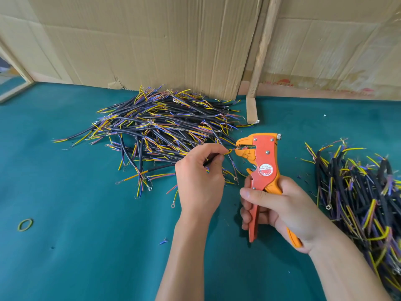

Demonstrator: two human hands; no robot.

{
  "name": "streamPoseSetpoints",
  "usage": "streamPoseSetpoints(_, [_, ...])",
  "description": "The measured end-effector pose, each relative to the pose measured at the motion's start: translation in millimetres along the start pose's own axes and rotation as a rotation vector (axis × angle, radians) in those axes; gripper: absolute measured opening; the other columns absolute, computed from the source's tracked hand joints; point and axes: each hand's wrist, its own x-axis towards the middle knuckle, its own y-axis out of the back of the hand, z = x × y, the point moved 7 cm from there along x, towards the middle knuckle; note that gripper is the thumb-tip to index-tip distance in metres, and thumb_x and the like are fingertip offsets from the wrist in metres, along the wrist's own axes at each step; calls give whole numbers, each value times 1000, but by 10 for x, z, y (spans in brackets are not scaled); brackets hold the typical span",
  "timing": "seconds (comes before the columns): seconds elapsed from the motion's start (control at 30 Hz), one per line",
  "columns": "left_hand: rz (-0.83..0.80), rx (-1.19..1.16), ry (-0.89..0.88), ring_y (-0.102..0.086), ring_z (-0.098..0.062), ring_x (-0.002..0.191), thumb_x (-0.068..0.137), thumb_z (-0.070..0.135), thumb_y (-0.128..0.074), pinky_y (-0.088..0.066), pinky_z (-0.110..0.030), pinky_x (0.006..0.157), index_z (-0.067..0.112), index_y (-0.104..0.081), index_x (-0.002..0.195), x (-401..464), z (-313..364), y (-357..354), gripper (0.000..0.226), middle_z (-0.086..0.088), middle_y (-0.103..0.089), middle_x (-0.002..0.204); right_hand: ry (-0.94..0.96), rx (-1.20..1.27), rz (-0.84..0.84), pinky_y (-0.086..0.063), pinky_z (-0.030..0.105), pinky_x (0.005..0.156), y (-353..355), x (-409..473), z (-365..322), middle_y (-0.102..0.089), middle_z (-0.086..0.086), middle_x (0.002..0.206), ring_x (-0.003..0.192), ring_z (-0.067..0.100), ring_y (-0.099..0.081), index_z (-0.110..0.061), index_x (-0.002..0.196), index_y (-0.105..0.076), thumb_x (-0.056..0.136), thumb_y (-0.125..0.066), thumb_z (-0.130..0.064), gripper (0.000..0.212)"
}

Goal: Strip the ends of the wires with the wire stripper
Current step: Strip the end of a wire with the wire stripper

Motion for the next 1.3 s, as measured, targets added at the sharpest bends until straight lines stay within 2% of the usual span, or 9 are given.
streamPoseSetpoints(0.43, [5,30,-25,-59,3,71,83,-8,-67,-41,-7,70,23,-75,83,5,-4,8,31,20,-65,73,-28,-10,-24,-57,45,60,-3,5,2,-60,19,73,64,37,-61,-13,79,-69,78,-77,-16,8])
streamPoseSetpoints(0.67, [-21,23,-19,-59,4,70,84,-6,-67,-40,-8,69,23,-75,85,-4,3,-18,30,19,-65,73,-28,-41,-11,-56,44,58,-44,13,4,-60,17,70,61,35,-60,-17,71,-69,80,-76,-21,12])
streamPoseSetpoints(0.9, [-8,-28,12,-60,-1,70,86,-4,-66,-43,-13,67,23,-73,86,17,-15,-3,28,20,-67,73,-53,49,-59,-56,45,60,-50,-12,-14,-58,19,74,62,36,-59,-9,86,-67,77,-81,-19,19])
streamPoseSetpoints(1.13, [3,-69,28,-62,-5,70,88,-4,-65,-44,-14,66,20,-71,87,26,-55,-1,25,18,-68,73,-65,148,-81,-57,53,67,-27,-33,-21,-62,26,83,71,41,-63,-10,93,-71,68,-84,-18,30])
streamPoseSetpoints(1.3, [-56,-117,60,-67,-4,74,89,-4,-64,-47,-15,68,16,-71,91,14,-71,-52,21,11,-72,76,-83,219,-124,-57,52,67,-88,-46,-27,-63,28,88,72,41,-63,-7,99,-70,70,-82,-17,33])
